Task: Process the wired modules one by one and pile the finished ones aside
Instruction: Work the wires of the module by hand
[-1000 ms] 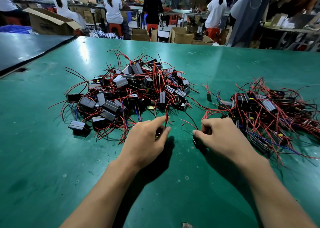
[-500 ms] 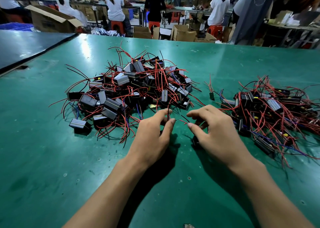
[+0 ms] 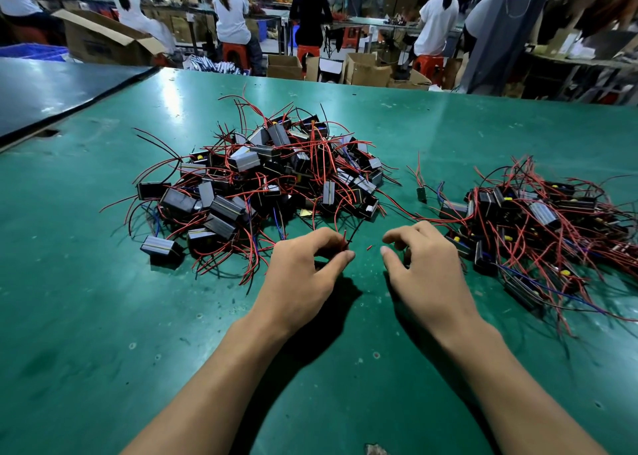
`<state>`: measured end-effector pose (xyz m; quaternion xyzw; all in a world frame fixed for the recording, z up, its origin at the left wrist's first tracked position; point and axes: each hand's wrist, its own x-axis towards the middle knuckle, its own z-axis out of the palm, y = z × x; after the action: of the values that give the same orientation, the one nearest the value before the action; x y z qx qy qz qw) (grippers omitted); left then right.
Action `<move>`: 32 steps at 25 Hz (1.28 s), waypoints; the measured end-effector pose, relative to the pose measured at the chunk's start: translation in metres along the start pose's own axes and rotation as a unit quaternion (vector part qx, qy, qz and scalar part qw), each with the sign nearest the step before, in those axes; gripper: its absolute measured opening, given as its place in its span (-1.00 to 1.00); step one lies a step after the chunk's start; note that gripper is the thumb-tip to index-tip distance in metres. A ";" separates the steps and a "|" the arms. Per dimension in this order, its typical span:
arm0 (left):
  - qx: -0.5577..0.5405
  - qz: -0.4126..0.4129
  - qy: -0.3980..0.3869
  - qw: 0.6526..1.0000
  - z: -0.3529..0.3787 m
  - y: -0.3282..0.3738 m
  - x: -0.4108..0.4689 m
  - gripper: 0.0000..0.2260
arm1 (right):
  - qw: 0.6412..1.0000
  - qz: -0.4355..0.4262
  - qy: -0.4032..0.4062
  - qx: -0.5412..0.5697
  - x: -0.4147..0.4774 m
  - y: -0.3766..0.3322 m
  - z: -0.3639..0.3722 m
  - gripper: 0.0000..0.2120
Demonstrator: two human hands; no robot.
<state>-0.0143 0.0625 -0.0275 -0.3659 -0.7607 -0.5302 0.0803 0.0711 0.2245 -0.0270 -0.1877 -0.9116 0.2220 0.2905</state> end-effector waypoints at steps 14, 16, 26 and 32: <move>0.019 0.017 0.041 0.999 0.004 0.000 0.000 -0.79 | 0.997 0.077 -0.003 -0.032 0.001 0.000 -0.002 -0.88; 0.029 0.016 0.044 0.999 0.004 0.001 0.000 -0.76 | 0.999 0.049 0.020 -0.003 -0.001 -0.002 0.001 -0.93; -0.005 -0.007 0.063 0.998 0.004 0.002 0.000 -0.93 | 0.982 0.081 -0.017 0.171 -0.008 -0.010 0.010 -0.85; 0.016 0.029 0.056 0.998 0.004 -0.003 0.000 -0.90 | 0.981 0.059 -0.030 0.180 -0.011 -0.016 0.008 -0.89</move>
<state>-0.0148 0.0654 -0.0317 -0.3561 -0.7524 -0.5352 0.1434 0.0709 0.2032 -0.0295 -0.1795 -0.8525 0.4047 0.2781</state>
